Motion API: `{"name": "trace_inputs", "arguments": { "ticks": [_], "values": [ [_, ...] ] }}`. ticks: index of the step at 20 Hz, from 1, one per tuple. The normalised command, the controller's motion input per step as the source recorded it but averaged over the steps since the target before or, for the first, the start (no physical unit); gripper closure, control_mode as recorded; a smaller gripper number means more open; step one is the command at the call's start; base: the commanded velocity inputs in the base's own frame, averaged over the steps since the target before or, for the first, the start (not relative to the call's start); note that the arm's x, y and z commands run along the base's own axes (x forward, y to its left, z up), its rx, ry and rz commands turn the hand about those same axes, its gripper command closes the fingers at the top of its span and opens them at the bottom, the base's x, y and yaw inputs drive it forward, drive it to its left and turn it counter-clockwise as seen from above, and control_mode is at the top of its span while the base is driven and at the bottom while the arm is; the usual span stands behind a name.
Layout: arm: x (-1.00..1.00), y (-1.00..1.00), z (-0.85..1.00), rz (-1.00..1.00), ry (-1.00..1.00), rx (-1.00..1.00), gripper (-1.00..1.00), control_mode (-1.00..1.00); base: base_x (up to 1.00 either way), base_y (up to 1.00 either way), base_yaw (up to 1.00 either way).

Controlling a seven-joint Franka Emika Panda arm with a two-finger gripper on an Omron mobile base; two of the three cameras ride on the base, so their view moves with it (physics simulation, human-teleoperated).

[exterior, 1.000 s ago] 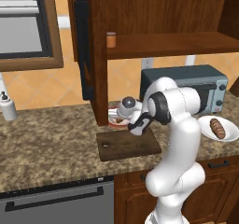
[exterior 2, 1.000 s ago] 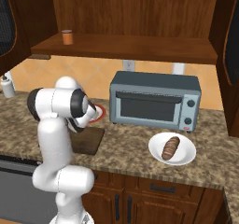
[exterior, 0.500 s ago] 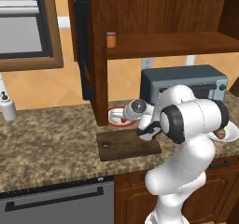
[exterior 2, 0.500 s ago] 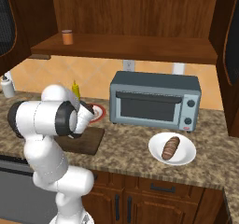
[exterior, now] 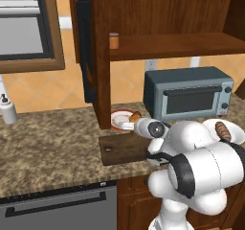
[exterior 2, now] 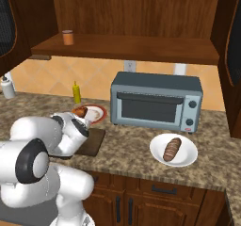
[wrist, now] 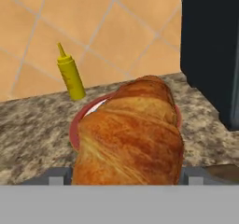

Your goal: From the different types of pastries on the counter, select a croissant and place it on the cutting board. Then retrieve a jar of jam from the cabinet and place it alongside the croissant on the cutting board.

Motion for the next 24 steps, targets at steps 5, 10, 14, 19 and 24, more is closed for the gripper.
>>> {"name": "trace_inputs", "arguments": {
  "ticks": [5,10,14,19,24],
  "values": [
    [-1.0,0.0,0.24,0.11,0.03,0.0,1.0,-1.0,0.0,0.0,0.0],
    [-0.96,-0.02,0.12,0.07,0.15,-0.05,1.0,-1.0,0.0,0.0,0.0],
    [-0.92,0.0,-0.27,0.11,0.56,-0.23,1.0,-1.0,0.0,0.0,0.0],
    [-0.78,0.02,-0.5,0.15,0.73,-0.3,1.0,-1.0,0.0,0.0,0.0],
    [-0.01,0.03,-0.23,0.03,0.12,-0.02,1.0,-1.0,0.0,0.0,0.0]
  ]
}}
